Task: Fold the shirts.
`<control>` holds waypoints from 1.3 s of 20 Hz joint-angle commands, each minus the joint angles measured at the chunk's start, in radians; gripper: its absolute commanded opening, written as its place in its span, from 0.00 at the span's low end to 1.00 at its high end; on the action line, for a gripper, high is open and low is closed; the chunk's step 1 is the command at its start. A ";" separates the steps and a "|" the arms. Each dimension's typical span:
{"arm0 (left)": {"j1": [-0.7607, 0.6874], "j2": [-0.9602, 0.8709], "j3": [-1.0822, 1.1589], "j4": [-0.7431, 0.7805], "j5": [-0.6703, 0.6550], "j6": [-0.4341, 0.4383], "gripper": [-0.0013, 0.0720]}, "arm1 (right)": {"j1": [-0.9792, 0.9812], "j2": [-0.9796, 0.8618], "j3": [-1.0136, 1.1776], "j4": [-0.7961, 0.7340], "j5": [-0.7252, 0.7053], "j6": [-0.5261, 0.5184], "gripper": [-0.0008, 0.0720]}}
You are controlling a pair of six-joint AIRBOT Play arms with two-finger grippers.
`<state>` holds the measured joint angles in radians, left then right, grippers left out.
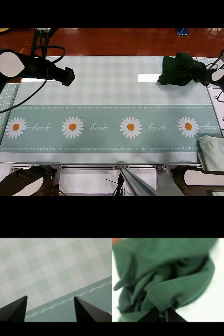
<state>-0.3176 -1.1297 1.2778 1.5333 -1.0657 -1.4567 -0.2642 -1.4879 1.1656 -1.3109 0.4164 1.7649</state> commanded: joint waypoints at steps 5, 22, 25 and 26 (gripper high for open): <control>-0.001 0.016 0.144 0.000 -0.081 0.000 0.99 | 0.006 0.423 0.001 0.123 0.026 -0.217 0.06; 0.000 0.243 0.512 -0.224 -0.480 -0.101 0.99 | 0.416 0.711 0.322 0.232 0.835 -0.299 0.06; 0.000 0.243 0.431 -0.224 -0.488 -0.101 0.99 | 0.600 0.563 0.294 0.203 0.875 -0.299 0.06; 0.000 0.243 0.386 -0.224 -0.488 -0.101 0.99 | 0.668 0.511 0.283 0.174 0.857 -0.299 0.06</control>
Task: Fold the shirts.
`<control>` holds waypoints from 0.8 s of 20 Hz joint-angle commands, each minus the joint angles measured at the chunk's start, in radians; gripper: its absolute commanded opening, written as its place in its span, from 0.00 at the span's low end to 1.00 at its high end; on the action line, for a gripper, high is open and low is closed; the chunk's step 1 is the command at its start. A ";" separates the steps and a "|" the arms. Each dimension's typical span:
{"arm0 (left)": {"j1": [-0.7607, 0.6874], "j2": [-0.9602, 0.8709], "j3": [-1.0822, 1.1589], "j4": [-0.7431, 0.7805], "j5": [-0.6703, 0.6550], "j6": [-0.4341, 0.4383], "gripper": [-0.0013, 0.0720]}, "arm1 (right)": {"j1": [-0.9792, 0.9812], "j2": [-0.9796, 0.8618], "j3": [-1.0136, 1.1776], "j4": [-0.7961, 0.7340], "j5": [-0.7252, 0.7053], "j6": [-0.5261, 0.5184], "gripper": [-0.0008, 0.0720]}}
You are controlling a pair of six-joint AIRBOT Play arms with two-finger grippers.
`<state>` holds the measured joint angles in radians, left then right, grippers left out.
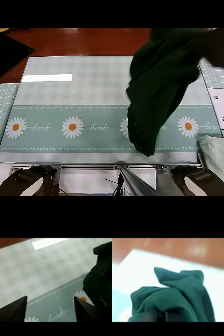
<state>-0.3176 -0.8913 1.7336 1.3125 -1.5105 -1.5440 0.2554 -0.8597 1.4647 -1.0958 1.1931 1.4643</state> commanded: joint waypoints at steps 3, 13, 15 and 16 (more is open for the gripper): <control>0.000 0.005 -0.227 -0.003 -0.043 -0.014 0.99 | 0.335 -0.296 -0.032 -0.113 -0.054 0.001 0.06; 0.000 0.005 -0.806 -0.088 0.187 0.002 0.99 | 0.356 -0.548 -0.030 -0.194 -0.094 -0.004 0.76; 0.000 0.005 -0.899 -0.142 0.264 0.013 0.99 | 0.264 -0.490 -0.030 -0.282 -0.002 -0.018 0.76; 0.000 0.005 -0.938 -0.156 0.284 0.014 0.99 | 0.204 -0.459 -0.030 -0.340 0.044 -0.023 0.76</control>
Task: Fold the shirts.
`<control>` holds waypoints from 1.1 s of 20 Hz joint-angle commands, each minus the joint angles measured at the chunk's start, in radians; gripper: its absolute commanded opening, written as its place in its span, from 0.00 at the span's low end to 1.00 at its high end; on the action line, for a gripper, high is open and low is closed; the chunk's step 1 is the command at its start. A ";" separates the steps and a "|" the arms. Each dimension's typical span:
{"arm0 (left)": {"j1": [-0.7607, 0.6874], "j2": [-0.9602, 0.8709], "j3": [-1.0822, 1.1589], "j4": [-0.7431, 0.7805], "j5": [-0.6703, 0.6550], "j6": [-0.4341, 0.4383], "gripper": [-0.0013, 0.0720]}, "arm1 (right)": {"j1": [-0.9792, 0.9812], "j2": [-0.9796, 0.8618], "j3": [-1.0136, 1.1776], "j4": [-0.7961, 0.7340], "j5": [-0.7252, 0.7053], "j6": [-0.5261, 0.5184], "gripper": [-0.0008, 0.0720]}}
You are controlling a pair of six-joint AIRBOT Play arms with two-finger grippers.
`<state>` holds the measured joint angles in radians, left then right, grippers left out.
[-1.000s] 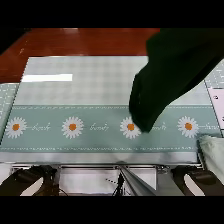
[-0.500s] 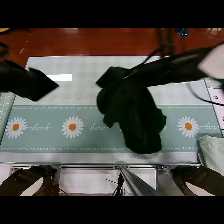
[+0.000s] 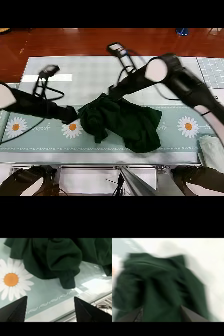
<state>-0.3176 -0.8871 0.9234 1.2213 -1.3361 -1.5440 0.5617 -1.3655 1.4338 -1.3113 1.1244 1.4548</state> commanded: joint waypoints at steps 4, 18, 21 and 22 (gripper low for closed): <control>0.000 0.000 -0.298 -0.181 0.153 0.074 0.99 | -0.409 0.130 -0.011 -0.173 0.187 -0.013 0.74; -0.001 -0.232 -0.476 -0.598 0.394 0.335 0.99 | -0.992 0.206 -0.275 0.284 0.189 -0.172 0.75; -0.011 -0.303 -0.470 -0.774 0.418 0.444 0.99 | -0.992 0.206 -0.275 0.289 0.191 -0.172 0.75; -0.028 -0.327 -0.460 -0.781 0.436 0.444 0.99 | -0.992 0.206 -0.275 0.290 0.193 -0.171 0.75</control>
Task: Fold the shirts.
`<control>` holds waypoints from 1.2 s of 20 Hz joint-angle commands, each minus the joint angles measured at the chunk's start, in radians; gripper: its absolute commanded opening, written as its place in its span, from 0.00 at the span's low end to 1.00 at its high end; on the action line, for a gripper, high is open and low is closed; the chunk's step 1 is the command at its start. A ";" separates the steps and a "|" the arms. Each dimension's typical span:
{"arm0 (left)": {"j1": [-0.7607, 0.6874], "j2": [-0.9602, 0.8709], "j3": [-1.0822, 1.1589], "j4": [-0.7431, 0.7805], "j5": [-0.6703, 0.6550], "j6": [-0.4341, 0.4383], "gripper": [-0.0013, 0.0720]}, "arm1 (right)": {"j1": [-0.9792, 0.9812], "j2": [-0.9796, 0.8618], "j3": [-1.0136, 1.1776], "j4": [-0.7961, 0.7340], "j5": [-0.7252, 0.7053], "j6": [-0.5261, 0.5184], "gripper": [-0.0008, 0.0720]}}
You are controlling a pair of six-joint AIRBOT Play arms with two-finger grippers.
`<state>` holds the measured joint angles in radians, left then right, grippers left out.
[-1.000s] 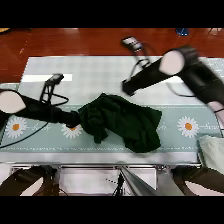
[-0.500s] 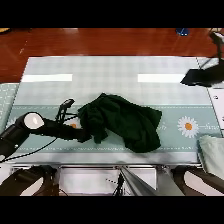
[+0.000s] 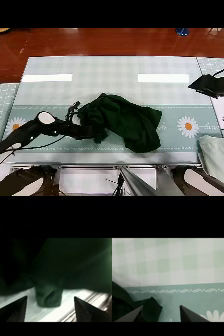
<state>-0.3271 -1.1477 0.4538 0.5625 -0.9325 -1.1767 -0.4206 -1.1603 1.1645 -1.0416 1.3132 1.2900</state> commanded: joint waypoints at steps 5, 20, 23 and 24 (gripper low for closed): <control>-0.114 -0.202 0.089 -0.124 0.042 0.064 0.40 | -0.010 0.001 -0.005 0.019 0.054 -0.008 0.75; -0.114 -0.069 0.108 -0.101 -0.040 0.147 0.04 | -0.018 0.205 -0.709 0.095 0.049 -0.102 0.83; -0.114 -0.045 0.108 -0.098 -0.040 0.147 0.04 | 0.014 0.205 -0.730 0.124 0.003 -0.095 0.83; -0.114 -0.045 0.108 -0.098 -0.040 0.148 0.04 | 0.046 0.205 -0.731 0.127 -0.023 -0.084 0.82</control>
<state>-0.4408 -1.2140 0.5602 0.4622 -0.9726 -1.0336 -0.4160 -0.9623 0.4728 -0.9504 1.3388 1.1999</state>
